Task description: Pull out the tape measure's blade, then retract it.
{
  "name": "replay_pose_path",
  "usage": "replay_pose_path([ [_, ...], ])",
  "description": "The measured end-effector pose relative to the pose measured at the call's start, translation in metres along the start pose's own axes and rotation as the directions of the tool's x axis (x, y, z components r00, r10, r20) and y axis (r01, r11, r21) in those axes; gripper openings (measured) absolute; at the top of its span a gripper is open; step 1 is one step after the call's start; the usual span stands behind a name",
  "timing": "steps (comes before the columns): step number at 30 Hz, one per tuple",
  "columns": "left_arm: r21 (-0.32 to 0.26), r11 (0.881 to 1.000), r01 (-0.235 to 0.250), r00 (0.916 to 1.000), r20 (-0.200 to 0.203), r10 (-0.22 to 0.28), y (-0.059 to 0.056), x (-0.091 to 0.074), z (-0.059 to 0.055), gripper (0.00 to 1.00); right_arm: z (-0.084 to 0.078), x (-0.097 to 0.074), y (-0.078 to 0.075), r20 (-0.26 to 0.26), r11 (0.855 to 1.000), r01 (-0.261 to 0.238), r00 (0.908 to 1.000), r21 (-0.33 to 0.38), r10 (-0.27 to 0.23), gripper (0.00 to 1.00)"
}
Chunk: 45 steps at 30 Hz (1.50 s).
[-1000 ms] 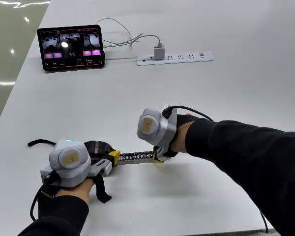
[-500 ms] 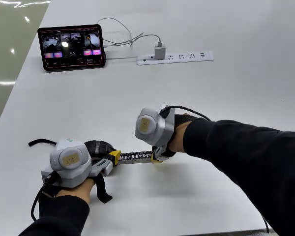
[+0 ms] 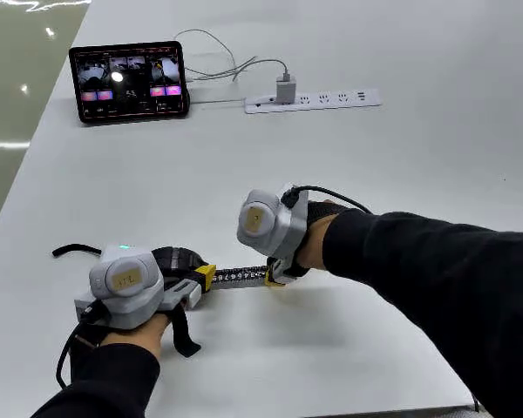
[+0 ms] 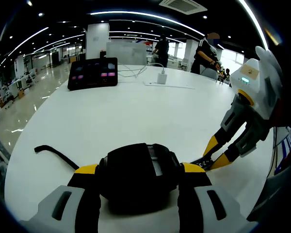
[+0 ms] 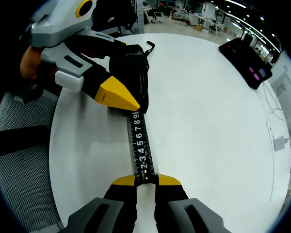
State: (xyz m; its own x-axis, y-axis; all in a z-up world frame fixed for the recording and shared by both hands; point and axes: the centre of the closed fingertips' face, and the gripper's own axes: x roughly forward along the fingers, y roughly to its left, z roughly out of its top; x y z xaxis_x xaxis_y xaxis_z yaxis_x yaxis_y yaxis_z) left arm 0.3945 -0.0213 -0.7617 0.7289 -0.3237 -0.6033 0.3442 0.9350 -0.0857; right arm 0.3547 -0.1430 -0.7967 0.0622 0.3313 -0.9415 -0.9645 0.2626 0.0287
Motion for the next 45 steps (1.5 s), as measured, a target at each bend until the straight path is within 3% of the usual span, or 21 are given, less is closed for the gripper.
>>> replay_pose_path([
  [32, -0.001, 1.000, 0.003, 1.0000, -0.007, -0.003, -0.001, 0.000, -0.001, 0.60, 0.011, 0.004, 0.002, 0.013, 1.000, -0.004, 0.9999, -0.004, 0.004, 0.09],
  [45, 0.006, 1.000, -0.002, 1.0000, 0.004, 0.002, -0.001, 0.000, 0.000, 0.60, 0.015, 0.005, 0.002, 0.042, 0.999, -0.028, 0.9987, 0.044, 0.026, 0.10],
])
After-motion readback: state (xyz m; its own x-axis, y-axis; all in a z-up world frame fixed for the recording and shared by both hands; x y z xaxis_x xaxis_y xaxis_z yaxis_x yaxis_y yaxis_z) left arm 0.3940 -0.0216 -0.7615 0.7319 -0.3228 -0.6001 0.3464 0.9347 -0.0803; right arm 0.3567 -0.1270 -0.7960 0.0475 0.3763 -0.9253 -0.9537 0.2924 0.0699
